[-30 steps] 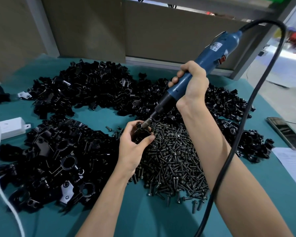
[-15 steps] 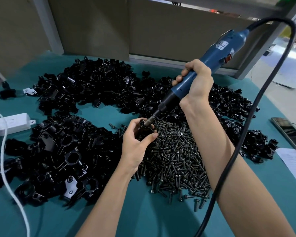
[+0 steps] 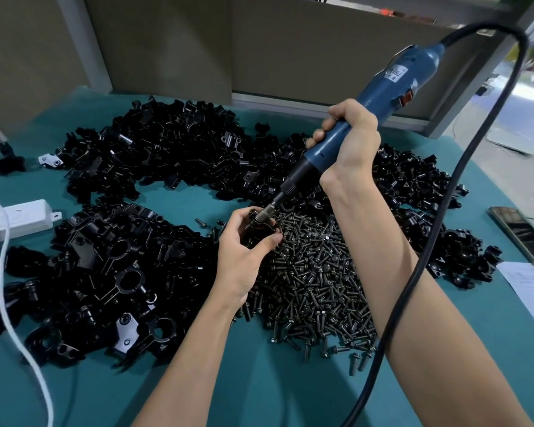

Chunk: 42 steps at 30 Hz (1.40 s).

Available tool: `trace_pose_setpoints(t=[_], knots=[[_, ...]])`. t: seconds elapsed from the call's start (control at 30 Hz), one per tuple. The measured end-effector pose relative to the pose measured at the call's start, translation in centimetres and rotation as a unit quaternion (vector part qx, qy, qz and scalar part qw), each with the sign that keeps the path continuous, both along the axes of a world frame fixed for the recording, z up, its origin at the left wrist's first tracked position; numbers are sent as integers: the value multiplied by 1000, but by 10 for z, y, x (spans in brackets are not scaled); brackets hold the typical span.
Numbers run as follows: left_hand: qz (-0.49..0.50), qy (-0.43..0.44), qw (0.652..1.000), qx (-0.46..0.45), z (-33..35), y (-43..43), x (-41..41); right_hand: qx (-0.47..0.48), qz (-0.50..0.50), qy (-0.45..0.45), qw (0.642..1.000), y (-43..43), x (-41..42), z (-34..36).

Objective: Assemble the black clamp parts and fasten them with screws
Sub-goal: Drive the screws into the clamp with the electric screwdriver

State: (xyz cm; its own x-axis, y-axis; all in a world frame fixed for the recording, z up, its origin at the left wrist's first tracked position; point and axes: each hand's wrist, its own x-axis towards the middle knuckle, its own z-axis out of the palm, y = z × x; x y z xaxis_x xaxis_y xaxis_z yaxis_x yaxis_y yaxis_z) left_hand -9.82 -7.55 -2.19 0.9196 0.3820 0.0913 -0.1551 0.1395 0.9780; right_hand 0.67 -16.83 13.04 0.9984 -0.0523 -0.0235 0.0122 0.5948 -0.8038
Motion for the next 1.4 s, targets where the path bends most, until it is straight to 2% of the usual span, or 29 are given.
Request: trace_pose_setpoints(t=[0.2,0.37,0.5,0.63,0.73,1.03,1.4], knots=[[-4,-9,1000,-11,2,0,0,7,5,-3,1000,0,-1,0],[-53,-13,994,-93,6,-9,-4,-6,10,-30,999,-2,-2,0],[-63,-15,990,-121,8,-11,-4,-1,30,-58,998,-3,-3,5],[-75,-13,990,-117,6,-6,-3,46,130,-95,986,-10,-9,8],[-60,-9,985,-161,4,2,-3,100,224,-138,960,-24,-11,15],[-102,-44,968,-227,5,5,-4,81,135,-136,978,-27,-10,16],[-97,-36,963,-250,5,3,-4,40,117,-110,986,-24,-7,6]])
